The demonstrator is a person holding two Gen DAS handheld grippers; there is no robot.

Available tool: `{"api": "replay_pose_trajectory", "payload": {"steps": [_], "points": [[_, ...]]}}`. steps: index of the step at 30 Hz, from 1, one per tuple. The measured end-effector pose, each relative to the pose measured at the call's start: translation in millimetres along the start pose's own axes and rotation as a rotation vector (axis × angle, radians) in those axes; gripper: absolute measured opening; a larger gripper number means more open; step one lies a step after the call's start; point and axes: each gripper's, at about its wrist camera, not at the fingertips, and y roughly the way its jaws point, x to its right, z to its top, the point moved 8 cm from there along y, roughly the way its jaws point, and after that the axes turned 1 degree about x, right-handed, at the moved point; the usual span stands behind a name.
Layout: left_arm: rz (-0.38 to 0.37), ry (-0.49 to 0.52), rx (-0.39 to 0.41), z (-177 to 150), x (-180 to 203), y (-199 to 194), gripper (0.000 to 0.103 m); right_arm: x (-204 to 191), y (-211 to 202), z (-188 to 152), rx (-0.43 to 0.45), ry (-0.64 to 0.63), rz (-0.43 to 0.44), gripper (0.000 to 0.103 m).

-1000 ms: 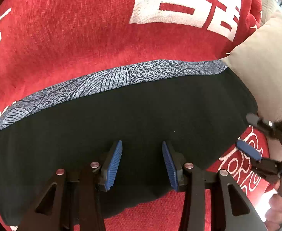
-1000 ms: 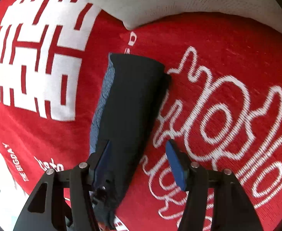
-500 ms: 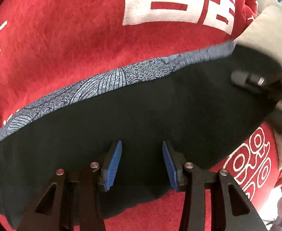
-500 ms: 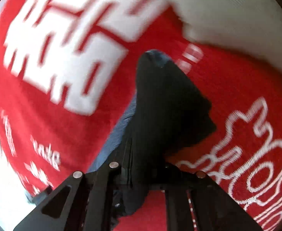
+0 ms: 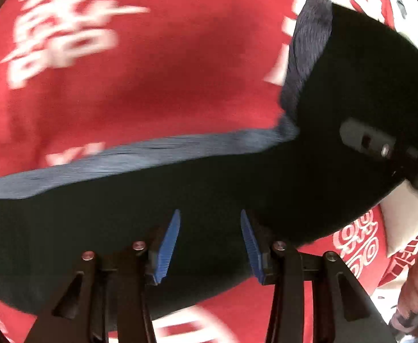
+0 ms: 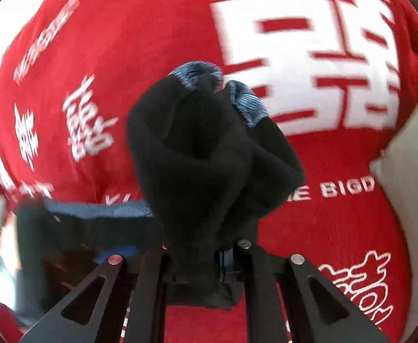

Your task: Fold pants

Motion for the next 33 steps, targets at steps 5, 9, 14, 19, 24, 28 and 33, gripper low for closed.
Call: {"api": "replay_pose_trajectory", "payload": {"steps": [5, 9, 14, 19, 24, 28, 33], "points": [[0.110, -0.080, -0.019, -9.6, -96.0, -16.0, 0.078, -77.9, 31.6, -28.9, -0.027, -0.201, -0.136, 0.012], [0.147, -0.161, -0.022, -19.6, -156.9, -21.3, 0.078, -125.9, 69.1, -71.3, -0.073, -0.336, -0.236, 0.013], [0.149, -0.211, -0.033, -32.7, -200.8, -23.4, 0.078, -157.1, 105.6, -117.5, -0.070, -0.555, -0.437, 0.023], [0.122, -0.212, -0.027, -33.5, -206.2, -29.3, 0.078, -168.9, 94.0, -127.6, -0.042, -0.650, -0.483, 0.037], [0.065, -0.166, -0.034, -27.3, -180.7, -39.7, 0.078, -167.5, 55.1, -137.3, -0.068, -0.641, -0.303, 0.051], [-0.010, -0.079, -0.047, -21.8, -138.3, -41.2, 0.078, -120.1, 27.4, -115.1, -0.111, -0.363, -0.201, 0.052], [-0.110, -0.012, -0.046, -9.5, -89.3, -46.5, 0.078, -65.2, 17.8, -99.9, -0.159, -0.112, -0.169, 0.052]]}}
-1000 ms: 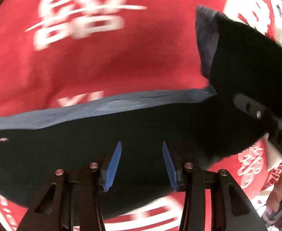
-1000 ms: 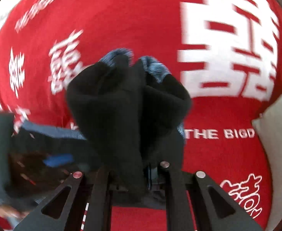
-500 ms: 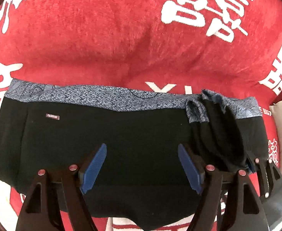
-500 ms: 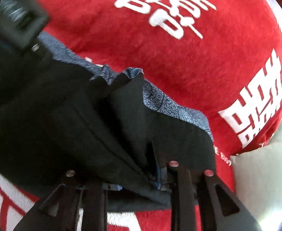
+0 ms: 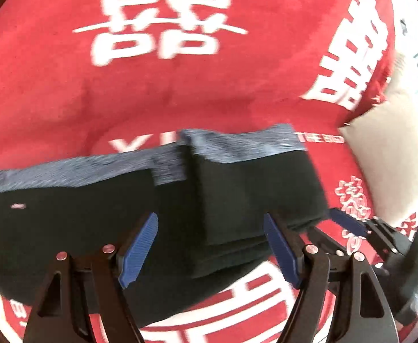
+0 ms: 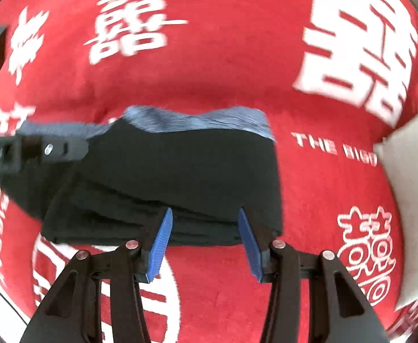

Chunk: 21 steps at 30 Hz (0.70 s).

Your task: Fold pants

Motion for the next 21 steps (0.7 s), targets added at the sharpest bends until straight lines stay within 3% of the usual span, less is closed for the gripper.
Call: {"api": "replay_pose_trajectory", "payload": {"steps": [2, 3, 4, 6, 8, 12, 15, 18, 21], "points": [[-0.013, 0.006, -0.031, 2.4, 7.3, 10.4, 0.077, 7.7, 0.9, -2.2, -0.013, 0.039, 0.011, 0.052], [-0.013, 0.005, -0.045, 2.3, 10.1, 16.7, 0.072, 12.4, 2.2, -2.4, -0.017, 0.058, 0.014, 0.052], [-0.025, 0.001, -0.060, 0.2, 12.2, 21.6, 0.062, 17.5, 3.9, -1.4, -0.020, 0.081, 0.022, 0.052], [-0.036, -0.007, -0.106, -4.9, 11.7, 32.8, 0.023, 24.7, 7.9, 0.3, -0.025, 0.116, 0.036, 0.052], [-0.063, -0.012, -0.145, -10.7, 12.8, 41.2, 0.004, 27.0, 8.6, -2.1, -0.032, 0.146, 0.058, 0.052], [-0.090, -0.037, -0.132, -14.0, 15.5, 24.3, 0.004, 32.4, 4.0, -4.8, -0.041, 0.182, 0.075, 0.052], [-0.061, -0.033, -0.139, -27.8, 9.0, 13.5, 0.004, 37.1, -6.0, -3.6, -0.036, 0.187, 0.077, 0.052], [-0.023, -0.037, -0.183, -52.5, -1.8, 25.4, 0.004, 37.8, -8.6, -7.6, -0.050, 0.190, 0.082, 0.052], [-0.020, -0.054, -0.161, -62.5, -8.2, 33.7, 0.004, 34.7, -3.9, -13.3, -0.074, 0.181, 0.091, 0.052]]}}
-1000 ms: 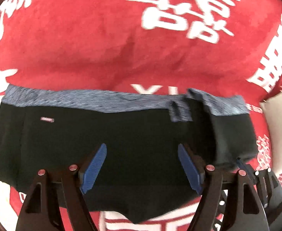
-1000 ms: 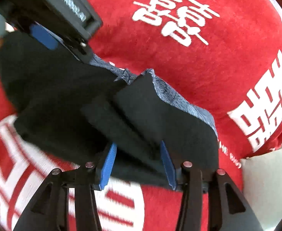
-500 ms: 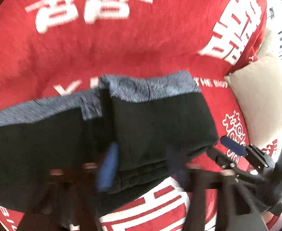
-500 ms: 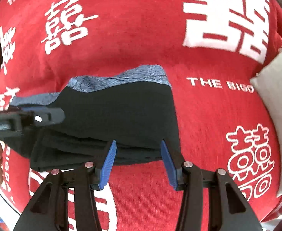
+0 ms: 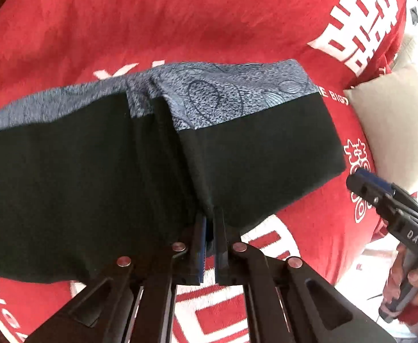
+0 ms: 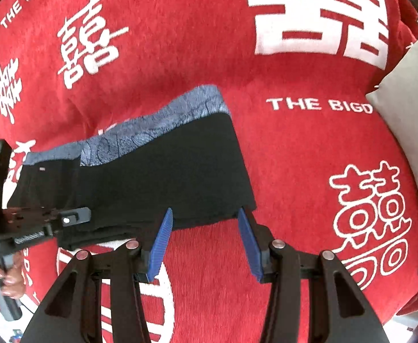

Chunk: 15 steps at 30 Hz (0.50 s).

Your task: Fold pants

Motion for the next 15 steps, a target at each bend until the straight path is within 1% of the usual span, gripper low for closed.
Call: {"api": "replay_pose_trajectory", "payload": {"steps": [4, 6, 10, 13, 14, 15], "points": [[0.016, -0.035, 0.047, 3.6, -4.7, -12.2, 0.005, -1.6, 7.1, -3.1, -0.018, 0.001, 0.020, 0.052], [0.038, -0.020, 0.053, 3.3, -4.5, -22.2, 0.005, 1.3, 6.0, -0.7, -0.016, 0.015, 0.033, 0.052], [0.077, 0.008, 0.057, 10.6, 1.5, -40.1, 0.005, 10.1, 1.9, 13.4, -0.008, 0.041, 0.050, 0.052], [0.069, 0.015, 0.094, 27.0, 12.4, -52.3, 0.005, 19.8, -0.9, 33.0, 0.004, 0.056, 0.060, 0.052], [0.068, 0.022, 0.105, 33.5, 16.7, -54.6, 0.005, 23.6, -0.4, 40.9, 0.004, 0.063, 0.069, 0.050], [0.064, 0.030, 0.119, 42.9, 23.8, -55.8, 0.005, 27.2, 0.6, 48.5, 0.004, 0.072, 0.079, 0.044]]}}
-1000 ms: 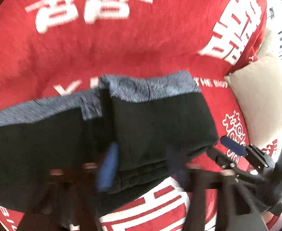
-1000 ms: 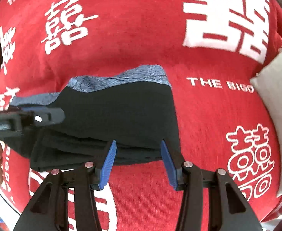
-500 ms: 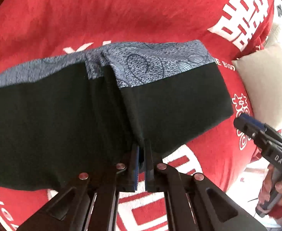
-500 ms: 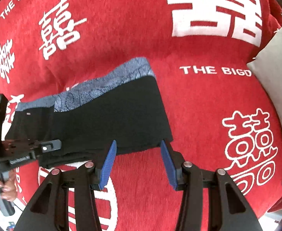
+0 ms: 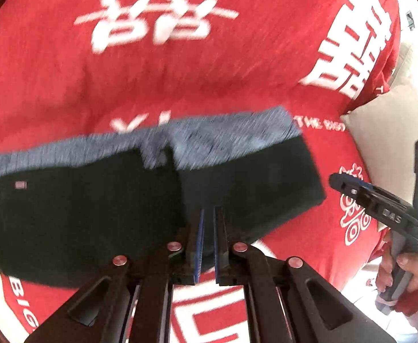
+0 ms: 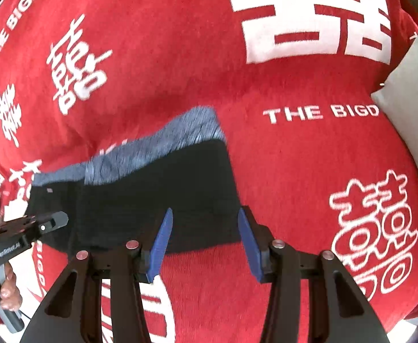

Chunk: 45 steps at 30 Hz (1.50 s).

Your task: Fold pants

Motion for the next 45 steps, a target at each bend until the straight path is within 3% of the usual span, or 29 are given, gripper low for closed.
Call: {"api": "replay_pose_trajectory", "payload": {"steps": [1, 5, 7, 10, 12, 17, 19, 24, 27, 32, 37, 41, 45], "points": [[-0.001, 0.004, 0.009, 8.0, 5.5, 1.9, 0.005, 3.3, 2.2, 9.4, -0.003, 0.006, 0.012, 0.032], [0.027, -0.016, 0.022, 40.6, 16.1, 29.9, 0.005, 10.6, 20.9, 37.8, -0.026, 0.021, 0.026, 0.031], [0.078, -0.027, 0.004, 47.3, 12.0, 50.6, 0.005, 10.2, 34.2, 49.8, -0.045, 0.027, 0.036, 0.031], [0.161, -0.063, -0.054, 38.7, -7.9, 75.4, 0.005, 2.1, 51.2, 65.9, -0.052, -0.002, 0.053, 0.031], [0.159, -0.081, -0.072, 26.1, -19.1, 82.2, 0.005, -7.3, 63.0, 70.0, -0.063, -0.025, 0.072, 0.031], [0.211, 0.022, -0.043, 12.1, -13.8, 81.9, 0.005, -20.4, 110.6, 58.2, -0.142, -0.102, 0.014, 0.034], [0.204, -0.001, -0.037, 13.0, -14.6, 80.4, 0.005, -24.6, 110.3, 59.8, -0.111, -0.132, -0.008, 0.034], [0.198, -0.054, -0.043, 13.4, -17.6, 69.4, 0.005, -26.1, 97.2, 54.1, -0.126, -0.160, -0.009, 0.034], [0.210, -0.063, -0.043, 11.8, -19.0, 60.9, 0.005, -22.7, 76.4, 45.2, -0.115, -0.173, -0.020, 0.043], [0.217, -0.079, -0.037, -4.5, -17.9, 51.8, 0.005, -24.8, 46.7, 10.8, -0.090, -0.210, -0.052, 0.048], [0.222, -0.080, -0.039, -12.9, -15.8, 50.1, 0.005, -14.9, 44.9, -21.1, -0.119, -0.176, -0.072, 0.053], [0.228, -0.080, -0.020, -11.4, -15.5, 43.5, 0.005, -7.8, 31.8, 12.9, -0.027, -0.112, -0.036, 0.053], [0.234, -0.097, -0.014, -7.5, -15.0, 44.8, 0.005, 8.5, 55.2, 66.3, -0.014, 0.019, -0.018, 0.053]]}}
